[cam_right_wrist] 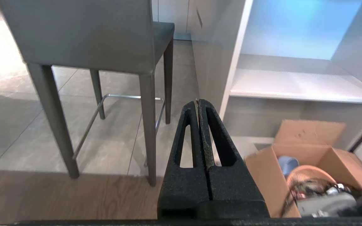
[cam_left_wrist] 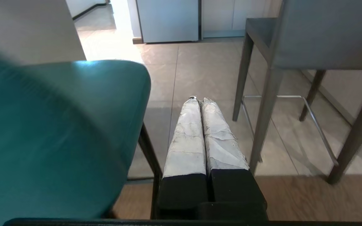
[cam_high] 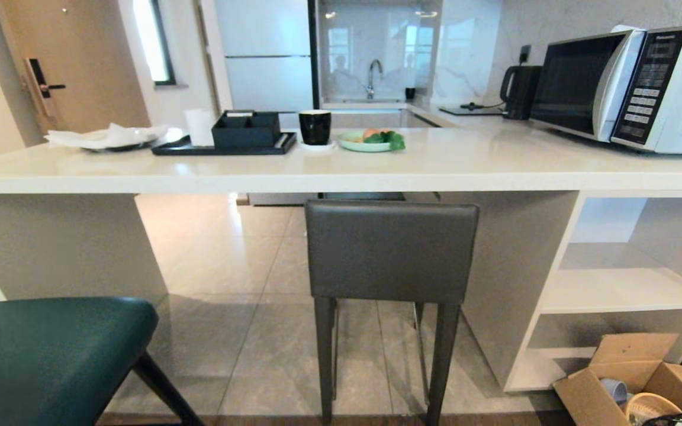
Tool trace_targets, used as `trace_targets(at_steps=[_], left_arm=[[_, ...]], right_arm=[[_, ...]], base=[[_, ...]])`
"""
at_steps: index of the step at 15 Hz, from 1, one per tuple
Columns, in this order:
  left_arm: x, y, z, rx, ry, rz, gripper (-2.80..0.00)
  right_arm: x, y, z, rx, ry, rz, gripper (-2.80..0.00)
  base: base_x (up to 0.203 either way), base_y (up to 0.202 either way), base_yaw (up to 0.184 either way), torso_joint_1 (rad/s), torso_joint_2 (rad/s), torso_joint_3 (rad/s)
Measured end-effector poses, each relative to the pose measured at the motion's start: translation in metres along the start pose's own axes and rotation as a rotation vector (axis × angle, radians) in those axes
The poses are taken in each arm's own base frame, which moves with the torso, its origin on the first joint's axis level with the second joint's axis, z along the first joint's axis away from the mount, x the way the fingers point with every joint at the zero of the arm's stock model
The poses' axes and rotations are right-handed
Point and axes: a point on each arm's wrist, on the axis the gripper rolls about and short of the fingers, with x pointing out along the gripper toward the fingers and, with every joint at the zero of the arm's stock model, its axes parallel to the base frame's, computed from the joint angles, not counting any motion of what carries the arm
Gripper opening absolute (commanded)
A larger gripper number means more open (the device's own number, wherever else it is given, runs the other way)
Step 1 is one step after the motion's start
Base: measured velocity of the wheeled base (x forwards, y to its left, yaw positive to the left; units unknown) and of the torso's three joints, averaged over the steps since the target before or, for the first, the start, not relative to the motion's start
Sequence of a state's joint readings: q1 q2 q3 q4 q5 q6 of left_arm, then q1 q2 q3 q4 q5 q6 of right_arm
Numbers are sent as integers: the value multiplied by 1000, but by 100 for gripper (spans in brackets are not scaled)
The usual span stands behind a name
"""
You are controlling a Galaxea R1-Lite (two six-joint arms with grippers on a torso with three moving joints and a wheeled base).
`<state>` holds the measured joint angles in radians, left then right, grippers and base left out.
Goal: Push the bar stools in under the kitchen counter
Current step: Push the blue chair back under the dining table
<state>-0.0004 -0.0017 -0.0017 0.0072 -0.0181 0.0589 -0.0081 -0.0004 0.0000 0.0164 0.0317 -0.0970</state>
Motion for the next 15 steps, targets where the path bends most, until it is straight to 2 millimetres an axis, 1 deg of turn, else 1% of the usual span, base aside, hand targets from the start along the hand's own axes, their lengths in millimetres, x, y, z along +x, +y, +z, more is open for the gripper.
trace_targets(at_steps=[13, 15], left_arm=[[0, 0, 0, -8, -2, 1, -280], [0, 0, 0, -9, -3, 1, -280]], right_arm=[[0, 0, 0, 5, 0, -3, -280], [0, 0, 0, 9, 0, -4, -280]], base=[[-196, 0, -2, 3, 4, 2], [-134, 0, -2, -9, -3, 3]])
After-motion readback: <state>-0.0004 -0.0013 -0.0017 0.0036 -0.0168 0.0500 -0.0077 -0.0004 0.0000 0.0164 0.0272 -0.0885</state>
